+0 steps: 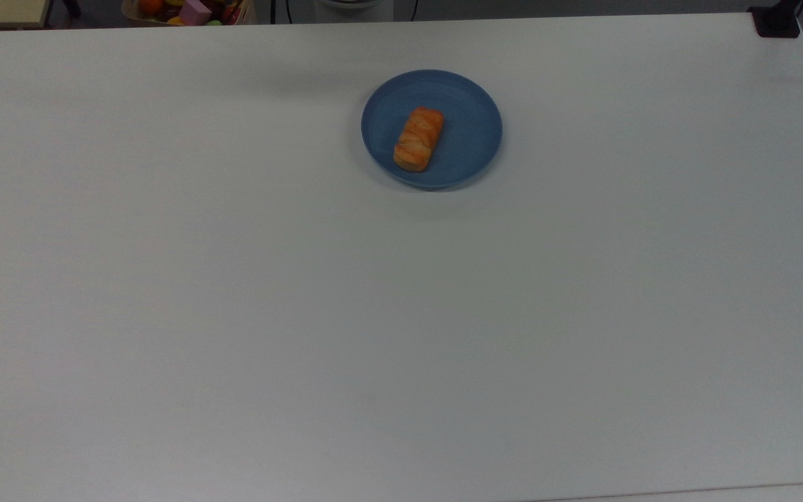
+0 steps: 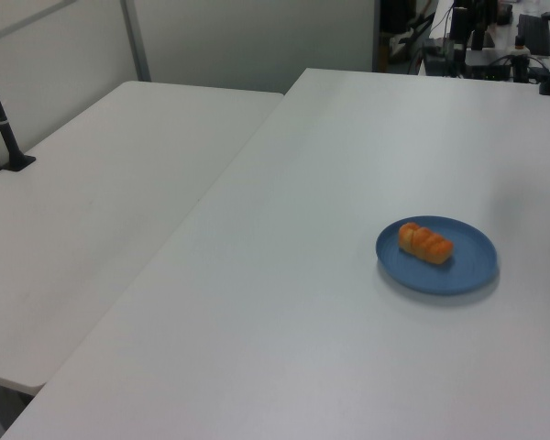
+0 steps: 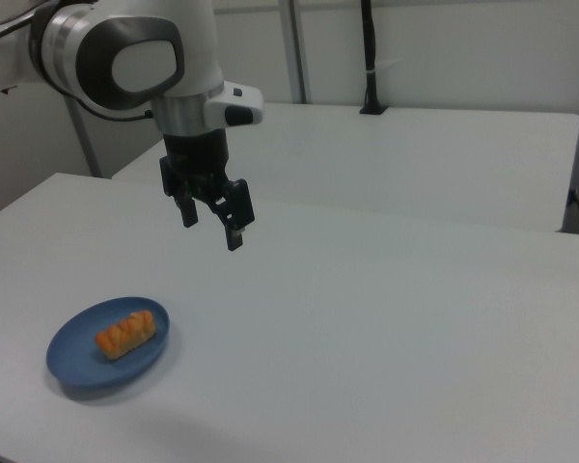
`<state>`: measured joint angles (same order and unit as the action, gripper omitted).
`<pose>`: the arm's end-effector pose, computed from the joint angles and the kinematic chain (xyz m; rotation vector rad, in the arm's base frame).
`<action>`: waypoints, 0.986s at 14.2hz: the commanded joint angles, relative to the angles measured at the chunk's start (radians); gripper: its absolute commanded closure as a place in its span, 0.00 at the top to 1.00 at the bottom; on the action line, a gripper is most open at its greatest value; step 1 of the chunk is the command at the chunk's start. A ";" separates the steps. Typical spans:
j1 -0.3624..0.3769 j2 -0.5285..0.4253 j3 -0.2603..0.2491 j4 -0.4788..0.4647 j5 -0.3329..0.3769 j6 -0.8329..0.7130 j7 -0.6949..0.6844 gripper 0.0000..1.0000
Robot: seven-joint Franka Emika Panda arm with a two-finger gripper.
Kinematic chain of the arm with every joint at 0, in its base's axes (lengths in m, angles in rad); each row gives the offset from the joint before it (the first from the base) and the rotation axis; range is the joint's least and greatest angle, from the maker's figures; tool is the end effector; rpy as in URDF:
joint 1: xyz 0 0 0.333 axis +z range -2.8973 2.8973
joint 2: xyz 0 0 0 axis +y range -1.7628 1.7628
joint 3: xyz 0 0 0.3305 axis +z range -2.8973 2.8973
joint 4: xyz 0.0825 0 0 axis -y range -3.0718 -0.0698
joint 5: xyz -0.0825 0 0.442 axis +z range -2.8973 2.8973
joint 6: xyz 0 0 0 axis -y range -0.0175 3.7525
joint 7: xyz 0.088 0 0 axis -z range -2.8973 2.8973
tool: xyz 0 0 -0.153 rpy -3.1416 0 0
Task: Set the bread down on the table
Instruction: 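Move the gripper over the bread roll on the blue plate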
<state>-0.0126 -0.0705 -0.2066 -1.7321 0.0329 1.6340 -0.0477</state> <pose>0.5770 -0.1266 0.5544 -3.0791 0.2675 0.0349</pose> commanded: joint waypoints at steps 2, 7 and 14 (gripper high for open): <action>-0.004 -0.028 0.007 -0.020 0.016 -0.008 -0.011 1.00; 0.019 -0.026 0.021 -0.020 0.024 -0.005 -0.004 1.00; 0.216 -0.008 0.029 -0.067 0.032 0.001 0.063 1.00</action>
<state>0.1343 -0.0709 -0.1703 -1.7367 0.0623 1.6340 -0.0112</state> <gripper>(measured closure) 0.000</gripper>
